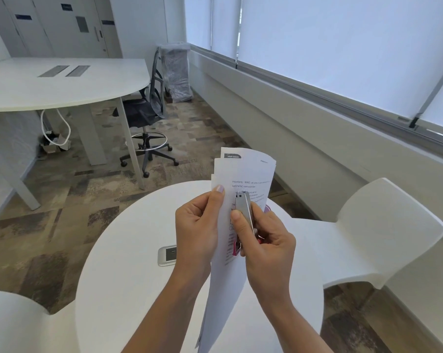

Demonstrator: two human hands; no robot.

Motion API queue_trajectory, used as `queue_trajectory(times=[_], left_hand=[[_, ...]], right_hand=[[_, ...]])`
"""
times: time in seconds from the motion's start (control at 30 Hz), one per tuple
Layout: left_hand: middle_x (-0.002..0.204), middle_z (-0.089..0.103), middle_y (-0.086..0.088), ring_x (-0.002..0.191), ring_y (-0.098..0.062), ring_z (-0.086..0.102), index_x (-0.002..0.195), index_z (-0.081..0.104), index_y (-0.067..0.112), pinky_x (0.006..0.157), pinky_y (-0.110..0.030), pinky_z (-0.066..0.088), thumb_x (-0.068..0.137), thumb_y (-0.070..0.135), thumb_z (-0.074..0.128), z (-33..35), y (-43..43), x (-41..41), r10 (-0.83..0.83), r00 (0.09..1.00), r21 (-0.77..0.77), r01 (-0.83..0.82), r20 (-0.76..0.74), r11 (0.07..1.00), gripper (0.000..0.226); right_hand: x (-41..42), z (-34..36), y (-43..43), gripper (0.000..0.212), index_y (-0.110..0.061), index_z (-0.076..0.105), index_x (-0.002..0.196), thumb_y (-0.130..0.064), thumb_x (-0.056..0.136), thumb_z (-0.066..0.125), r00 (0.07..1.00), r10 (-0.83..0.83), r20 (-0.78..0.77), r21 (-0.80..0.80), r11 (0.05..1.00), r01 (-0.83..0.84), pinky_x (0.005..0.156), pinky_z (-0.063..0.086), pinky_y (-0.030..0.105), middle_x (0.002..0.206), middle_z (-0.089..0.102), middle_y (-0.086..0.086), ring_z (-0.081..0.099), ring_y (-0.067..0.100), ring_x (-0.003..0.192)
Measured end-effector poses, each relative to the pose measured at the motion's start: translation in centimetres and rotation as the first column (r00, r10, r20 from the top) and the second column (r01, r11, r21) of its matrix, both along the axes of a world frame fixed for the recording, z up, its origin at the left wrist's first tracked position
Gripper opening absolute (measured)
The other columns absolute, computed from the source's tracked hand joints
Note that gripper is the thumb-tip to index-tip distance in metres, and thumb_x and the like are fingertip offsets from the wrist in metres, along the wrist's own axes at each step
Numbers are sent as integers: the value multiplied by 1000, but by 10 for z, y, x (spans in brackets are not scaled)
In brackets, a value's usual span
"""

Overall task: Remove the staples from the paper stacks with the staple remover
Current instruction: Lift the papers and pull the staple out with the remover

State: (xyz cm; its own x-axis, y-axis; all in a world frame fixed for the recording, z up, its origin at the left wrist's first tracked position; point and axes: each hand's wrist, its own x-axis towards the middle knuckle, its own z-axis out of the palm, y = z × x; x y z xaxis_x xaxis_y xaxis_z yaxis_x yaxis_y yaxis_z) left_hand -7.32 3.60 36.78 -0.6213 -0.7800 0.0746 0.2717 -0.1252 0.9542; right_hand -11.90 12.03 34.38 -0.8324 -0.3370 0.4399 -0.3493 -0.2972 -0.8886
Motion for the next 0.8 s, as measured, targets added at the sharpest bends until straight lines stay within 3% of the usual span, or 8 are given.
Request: queue_trajectory(times=[0.1, 0.27, 0.4, 0.57, 0.8], left_hand=[[95, 78, -6, 86, -32, 74, 89, 80, 18, 80, -49, 60, 95, 37, 59, 0, 1, 0, -6, 1000, 26, 6, 7, 1000, 29], [98, 78, -2, 92, -30, 73, 90, 80, 22, 89, -56, 55, 94, 36, 59, 1, 5, 0, -20, 1000, 42, 19, 11, 999, 26], [95, 79, 3, 84, -24, 74, 86, 80, 28, 80, -46, 58, 90, 42, 60, 1, 8, -1, -22, 1000, 12, 22, 4, 1000, 26], [95, 78, 6, 81, -22, 74, 87, 80, 30, 74, -42, 58, 90, 45, 60, -3, 10, -2, -20, 1000, -63, 20, -2, 998, 26], [94, 78, 8, 80, -21, 74, 87, 80, 33, 67, -34, 59, 89, 43, 58, -11, 11, -2, 61, 997, -142, -67, -50, 988, 24]], right_hand=[[-2, -4, 2, 14, -25, 76, 98, -25, 84, 73, 992, -68, -105, 40, 997, 73, 48, 48, 38, 67, 56, -8, 49, 14, 59], [-7, -6, 5, 23, -15, 76, 102, -26, 83, 74, 963, -154, -223, 62, 983, 171, 54, 39, 16, 65, 52, -14, 48, 11, 59], [-8, -6, 6, 28, -14, 75, 108, -27, 83, 73, 950, -166, -264, 73, 979, 192, 56, 40, 14, 70, 58, -5, 52, 13, 64], [-8, -4, 11, 30, -12, 73, 112, -19, 83, 74, 941, -157, -299, 100, 976, 194, 56, 38, 10, 72, 56, -14, 51, 9, 65], [-7, -1, 15, 30, -18, 71, 116, -21, 86, 72, 931, -128, -341, 198, 959, 204, 52, 44, 19, 76, 62, -6, 54, 15, 69]])
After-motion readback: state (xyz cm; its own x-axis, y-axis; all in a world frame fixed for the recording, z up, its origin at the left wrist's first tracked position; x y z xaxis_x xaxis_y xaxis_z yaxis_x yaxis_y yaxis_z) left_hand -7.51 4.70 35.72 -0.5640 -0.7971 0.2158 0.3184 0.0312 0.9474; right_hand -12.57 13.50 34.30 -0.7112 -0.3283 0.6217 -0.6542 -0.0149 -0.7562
